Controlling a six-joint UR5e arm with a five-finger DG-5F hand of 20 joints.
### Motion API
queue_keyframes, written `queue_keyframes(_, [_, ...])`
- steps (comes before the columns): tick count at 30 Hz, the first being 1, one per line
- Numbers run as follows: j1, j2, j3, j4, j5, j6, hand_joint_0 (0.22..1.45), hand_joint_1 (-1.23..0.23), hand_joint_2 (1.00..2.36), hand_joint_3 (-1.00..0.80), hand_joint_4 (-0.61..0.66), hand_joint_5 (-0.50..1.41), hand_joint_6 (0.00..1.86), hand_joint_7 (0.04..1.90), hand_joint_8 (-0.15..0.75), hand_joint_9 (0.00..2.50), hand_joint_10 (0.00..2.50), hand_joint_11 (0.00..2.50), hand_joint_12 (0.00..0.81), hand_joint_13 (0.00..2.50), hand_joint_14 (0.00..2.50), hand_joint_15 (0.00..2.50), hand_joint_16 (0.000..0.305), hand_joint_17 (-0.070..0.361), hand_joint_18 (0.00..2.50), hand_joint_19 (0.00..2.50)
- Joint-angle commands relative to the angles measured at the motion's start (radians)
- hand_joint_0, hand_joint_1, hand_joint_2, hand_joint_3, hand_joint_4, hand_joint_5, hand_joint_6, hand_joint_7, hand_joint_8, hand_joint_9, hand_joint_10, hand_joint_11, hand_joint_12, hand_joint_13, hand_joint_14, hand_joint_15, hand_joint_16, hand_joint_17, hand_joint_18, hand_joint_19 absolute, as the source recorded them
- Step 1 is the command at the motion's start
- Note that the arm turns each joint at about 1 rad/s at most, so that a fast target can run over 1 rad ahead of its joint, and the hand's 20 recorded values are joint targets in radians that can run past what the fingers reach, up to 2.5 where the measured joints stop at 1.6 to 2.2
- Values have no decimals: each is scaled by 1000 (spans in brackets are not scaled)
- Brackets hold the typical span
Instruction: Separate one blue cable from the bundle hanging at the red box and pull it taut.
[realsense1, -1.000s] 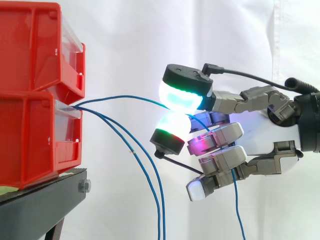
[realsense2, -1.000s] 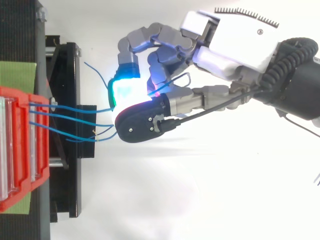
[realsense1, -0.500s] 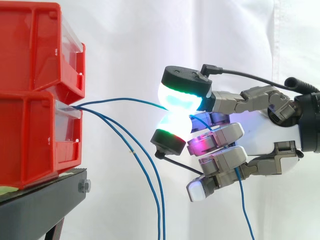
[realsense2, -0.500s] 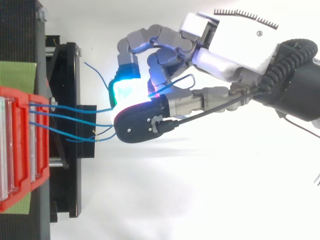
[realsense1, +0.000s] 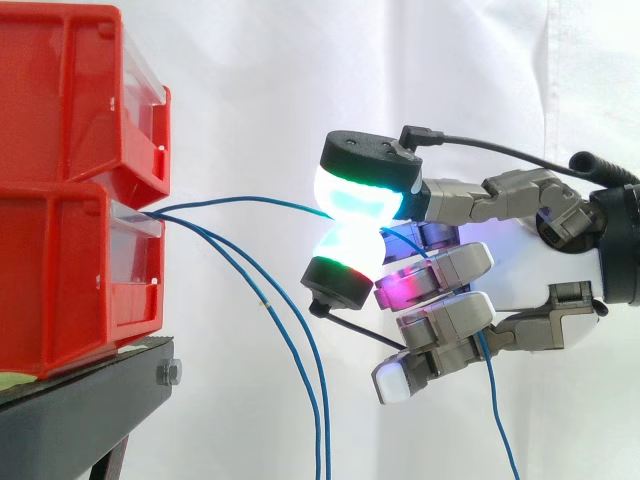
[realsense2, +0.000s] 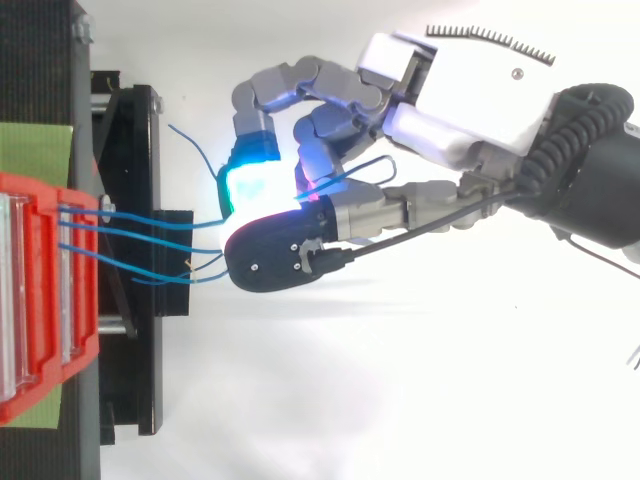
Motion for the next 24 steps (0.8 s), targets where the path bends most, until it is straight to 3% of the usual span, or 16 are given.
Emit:
queue_keyframes(1, [0,0,0,-3,-2,-3,635,-741,1017,-198,71,-134,831,1553,233,769,1810,1028,303,990,852,1235,45,102,736,746])
queue_keyframes(17, [0,0,-2,-14,1,-6,630,-735,1017,-199,58,-139,842,1473,229,785,1675,1074,304,1014,790,1253,47,105,745,735])
queue_keyframes(24, [0,0,-2,-14,1,-6,619,-727,1019,-193,30,-147,862,1331,242,794,1530,1134,322,1039,684,1294,48,109,744,735])
